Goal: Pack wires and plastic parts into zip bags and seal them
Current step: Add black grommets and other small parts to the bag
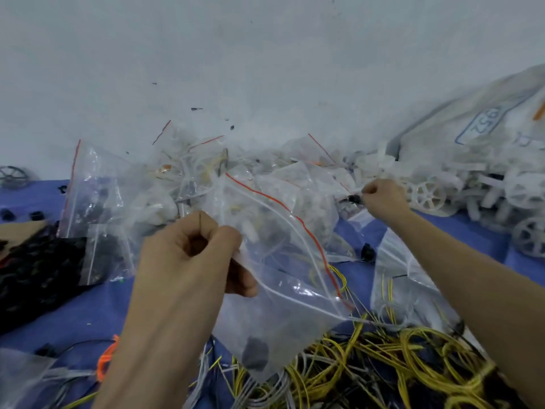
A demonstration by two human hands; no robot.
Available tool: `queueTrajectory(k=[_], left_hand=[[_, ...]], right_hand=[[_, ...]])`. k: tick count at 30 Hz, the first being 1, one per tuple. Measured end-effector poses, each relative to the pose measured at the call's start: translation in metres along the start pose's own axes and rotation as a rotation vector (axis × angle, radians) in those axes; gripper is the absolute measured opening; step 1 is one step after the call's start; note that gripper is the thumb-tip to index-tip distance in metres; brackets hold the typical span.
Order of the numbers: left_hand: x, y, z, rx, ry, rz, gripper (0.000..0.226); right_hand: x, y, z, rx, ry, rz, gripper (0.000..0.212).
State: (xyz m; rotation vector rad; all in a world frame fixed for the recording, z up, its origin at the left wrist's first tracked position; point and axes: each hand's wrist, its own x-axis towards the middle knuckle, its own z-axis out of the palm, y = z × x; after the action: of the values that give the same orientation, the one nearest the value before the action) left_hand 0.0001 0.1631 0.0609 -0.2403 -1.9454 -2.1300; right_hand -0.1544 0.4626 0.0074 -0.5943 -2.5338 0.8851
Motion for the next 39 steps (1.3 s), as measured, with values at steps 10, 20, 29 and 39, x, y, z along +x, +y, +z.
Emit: queueTrajectory(k=[10, 20, 29, 39], left_hand=[[0.018, -0.011, 0.003, 0.055, 0.086, -0.086, 0.040], [0.000, 0.000, 0.002, -0.056, -0.003, -0.039, 0.031], [-0.020, 0.020, 0.020, -0.051, -0.130, 0.016, 0.021], [-0.036, 0.032, 0.025, 0.033, -0.346, 0.099, 0.032]], right_hand=[[0.069, 0.049, 0.089, -0.572, -0.332, 0.009, 0.053], [0.002, 0.020, 0.031, 0.159, -0.028, 0.195, 0.035], [-0.181, -0.098, -0.127, 1.447, -0.753, 0.077, 0.022], [-0.230, -0.108, -0.111, -0.336, -0.733, -0.469, 0.039]])
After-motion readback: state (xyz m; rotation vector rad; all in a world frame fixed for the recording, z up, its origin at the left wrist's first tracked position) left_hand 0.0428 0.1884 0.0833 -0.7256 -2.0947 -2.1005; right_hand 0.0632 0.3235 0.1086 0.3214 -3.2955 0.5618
